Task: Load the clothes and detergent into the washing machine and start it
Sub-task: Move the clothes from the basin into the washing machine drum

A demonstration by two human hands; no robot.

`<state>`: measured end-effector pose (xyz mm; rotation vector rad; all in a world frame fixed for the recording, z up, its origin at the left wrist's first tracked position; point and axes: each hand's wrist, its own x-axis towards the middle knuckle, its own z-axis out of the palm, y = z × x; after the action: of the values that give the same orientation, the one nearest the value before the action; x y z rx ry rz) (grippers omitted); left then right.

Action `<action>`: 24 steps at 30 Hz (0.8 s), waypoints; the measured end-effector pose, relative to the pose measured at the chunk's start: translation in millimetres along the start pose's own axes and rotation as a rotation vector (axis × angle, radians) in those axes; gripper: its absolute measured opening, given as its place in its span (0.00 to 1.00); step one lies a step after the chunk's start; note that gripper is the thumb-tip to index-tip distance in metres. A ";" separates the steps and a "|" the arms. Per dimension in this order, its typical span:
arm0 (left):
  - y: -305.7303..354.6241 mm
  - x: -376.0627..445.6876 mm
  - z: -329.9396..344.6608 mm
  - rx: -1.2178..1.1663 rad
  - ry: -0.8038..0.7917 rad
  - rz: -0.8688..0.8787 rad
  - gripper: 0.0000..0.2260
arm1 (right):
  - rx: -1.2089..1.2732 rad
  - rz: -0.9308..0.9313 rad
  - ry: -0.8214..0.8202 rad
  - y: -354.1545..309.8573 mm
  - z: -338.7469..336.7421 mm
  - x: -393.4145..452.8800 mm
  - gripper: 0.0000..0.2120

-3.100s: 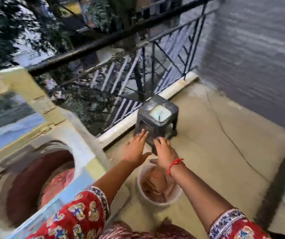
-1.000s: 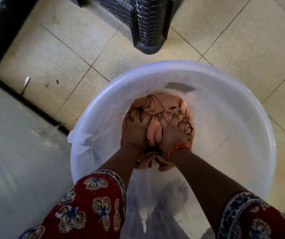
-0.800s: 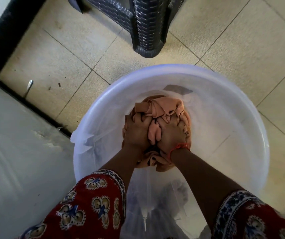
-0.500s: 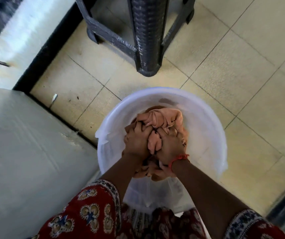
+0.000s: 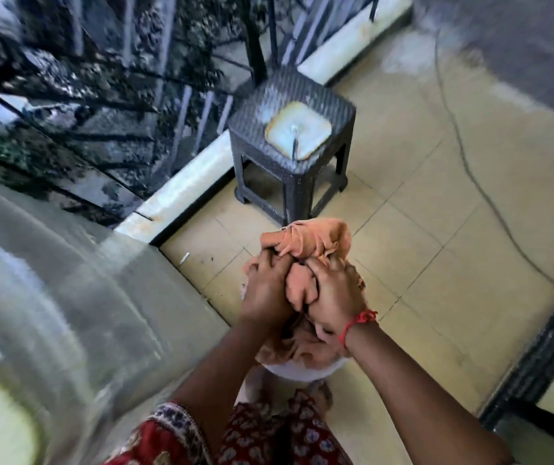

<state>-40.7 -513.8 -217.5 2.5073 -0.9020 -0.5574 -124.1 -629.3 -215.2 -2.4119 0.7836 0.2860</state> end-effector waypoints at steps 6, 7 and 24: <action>76.6 -45.0 -129.8 0.031 0.087 -0.012 0.36 | -0.071 -0.132 0.098 -68.9 -131.9 -57.9 0.33; 86.9 -52.7 -150.8 0.022 0.109 -0.004 0.36 | -0.075 -0.156 0.110 -81.1 -151.0 -66.3 0.34; 90.7 -229.5 -433.5 0.148 0.732 -0.220 0.28 | -0.022 -0.885 0.272 -356.5 -275.1 -168.9 0.33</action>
<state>-34.1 -318.2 241.3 2.6382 -0.3958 0.3796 -41.9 -477.2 233.6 -2.5810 -0.2337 -0.3897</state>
